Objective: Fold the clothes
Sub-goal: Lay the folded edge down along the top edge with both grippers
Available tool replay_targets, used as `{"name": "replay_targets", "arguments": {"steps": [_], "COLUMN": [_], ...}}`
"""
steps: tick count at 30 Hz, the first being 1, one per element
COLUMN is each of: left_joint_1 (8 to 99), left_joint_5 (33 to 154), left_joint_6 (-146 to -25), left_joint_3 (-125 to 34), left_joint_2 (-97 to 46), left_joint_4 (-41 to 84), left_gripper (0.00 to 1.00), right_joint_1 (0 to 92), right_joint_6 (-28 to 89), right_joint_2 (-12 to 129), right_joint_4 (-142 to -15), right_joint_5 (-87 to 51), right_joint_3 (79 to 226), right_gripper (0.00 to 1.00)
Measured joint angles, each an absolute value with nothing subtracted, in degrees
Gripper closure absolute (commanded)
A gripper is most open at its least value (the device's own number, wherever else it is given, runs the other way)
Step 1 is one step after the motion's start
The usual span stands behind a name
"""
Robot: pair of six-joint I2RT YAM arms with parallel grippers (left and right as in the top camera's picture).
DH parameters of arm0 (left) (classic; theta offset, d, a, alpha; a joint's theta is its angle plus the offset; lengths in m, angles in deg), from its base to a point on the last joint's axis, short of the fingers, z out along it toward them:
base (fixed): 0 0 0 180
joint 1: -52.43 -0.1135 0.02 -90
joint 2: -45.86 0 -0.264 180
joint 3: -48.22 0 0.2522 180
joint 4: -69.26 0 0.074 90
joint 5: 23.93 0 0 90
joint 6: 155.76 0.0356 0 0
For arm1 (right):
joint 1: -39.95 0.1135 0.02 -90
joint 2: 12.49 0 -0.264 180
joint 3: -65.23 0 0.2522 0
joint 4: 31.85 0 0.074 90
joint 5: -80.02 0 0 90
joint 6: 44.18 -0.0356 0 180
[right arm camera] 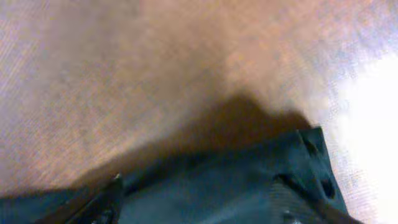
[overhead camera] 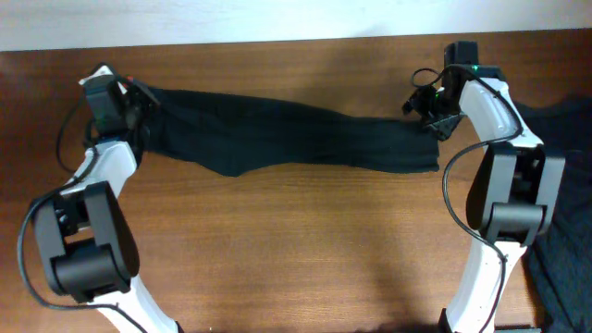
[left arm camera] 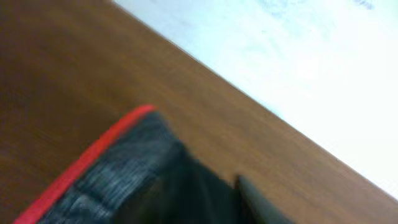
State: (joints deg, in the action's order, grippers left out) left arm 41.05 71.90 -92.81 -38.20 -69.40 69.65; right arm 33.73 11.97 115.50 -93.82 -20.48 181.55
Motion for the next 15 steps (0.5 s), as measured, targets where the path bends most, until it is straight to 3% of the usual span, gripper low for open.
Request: {"name": "replay_targets", "arguments": {"steps": [2,7,10,13,15], "left_joint_1": [41.4,41.45,41.45,41.45,41.45], "left_joint_5": [72.79,74.52,74.96,75.31,75.5], "left_joint_6": [-91.58,-88.63,-87.65,-86.88,-86.64], "left_joint_3": [-38.33,-43.93,-49.44,-54.42,-57.22], "left_joint_2": [-69.92,-69.84,-69.27,-67.61,-65.95], "left_joint_4": [72.14,64.6,53.3,39.22,30.68], "left_gripper": [0.34,0.35,0.5,0.76,0.91], "right_joint_1": [33.73,33.75,33.77,33.79,33.84], "right_joint_6": [14.31,21.0,23.66,25.83,27.38], "right_joint_2": [115.56,115.63,115.63,115.6,115.6], "right_joint_4": [-93.38,-99.39,-107.2,-116.33,-121.45], "right_joint_5": [-20.7,-21.55,-21.75,-21.94,-21.99], "right_joint_3": [182.1,189.38,195.32,201.66,204.31], "right_gripper": [0.14,0.13,0.14,0.22,0.33]}}
